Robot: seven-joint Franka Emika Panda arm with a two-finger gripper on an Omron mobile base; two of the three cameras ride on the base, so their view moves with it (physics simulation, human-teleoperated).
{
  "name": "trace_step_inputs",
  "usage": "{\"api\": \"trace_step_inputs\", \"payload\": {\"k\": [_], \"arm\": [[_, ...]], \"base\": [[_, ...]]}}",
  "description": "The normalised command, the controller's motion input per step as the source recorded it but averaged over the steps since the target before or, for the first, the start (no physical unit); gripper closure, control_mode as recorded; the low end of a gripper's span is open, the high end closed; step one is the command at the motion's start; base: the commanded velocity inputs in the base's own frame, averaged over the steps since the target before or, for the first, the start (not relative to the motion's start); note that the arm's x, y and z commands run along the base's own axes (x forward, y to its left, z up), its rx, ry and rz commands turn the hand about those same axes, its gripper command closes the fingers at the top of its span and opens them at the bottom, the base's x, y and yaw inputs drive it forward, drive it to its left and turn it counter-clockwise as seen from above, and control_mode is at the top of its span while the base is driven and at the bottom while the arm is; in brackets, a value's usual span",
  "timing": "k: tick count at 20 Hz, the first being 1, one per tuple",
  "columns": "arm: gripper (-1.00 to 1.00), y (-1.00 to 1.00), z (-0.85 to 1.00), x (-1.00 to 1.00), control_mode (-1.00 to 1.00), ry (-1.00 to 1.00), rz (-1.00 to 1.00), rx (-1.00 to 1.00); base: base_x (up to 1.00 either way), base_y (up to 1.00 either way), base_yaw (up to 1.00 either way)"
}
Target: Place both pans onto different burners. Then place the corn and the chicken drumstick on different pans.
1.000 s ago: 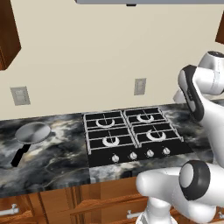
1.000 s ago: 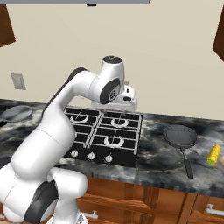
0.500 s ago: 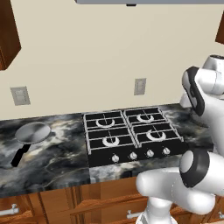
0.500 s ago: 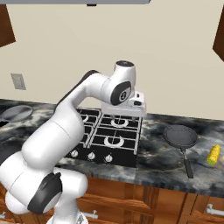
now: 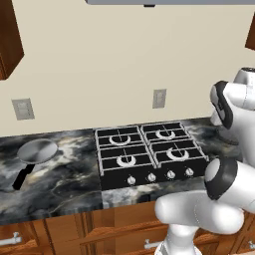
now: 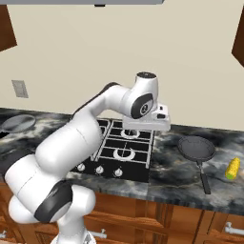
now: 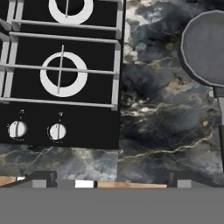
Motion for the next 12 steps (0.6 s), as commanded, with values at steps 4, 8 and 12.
{"api": "trace_step_inputs", "payload": {"k": [4, 8, 12], "arm": [[-1.00, -0.52, -0.19, 0.22, -1.00, 0.04, 0.00, -0.05], [-1.00, -0.56, -0.27, 0.03, -1.00, 0.03, 0.00, -0.04], [-1.00, -0.64, -0.32, 0.00, -1.00, 0.02, 0.00, -0.01]], "base": [[0.00, 0.00, 0.00], [0.00, 0.00, 0.00], [0.00, 0.00, 0.00]]}}
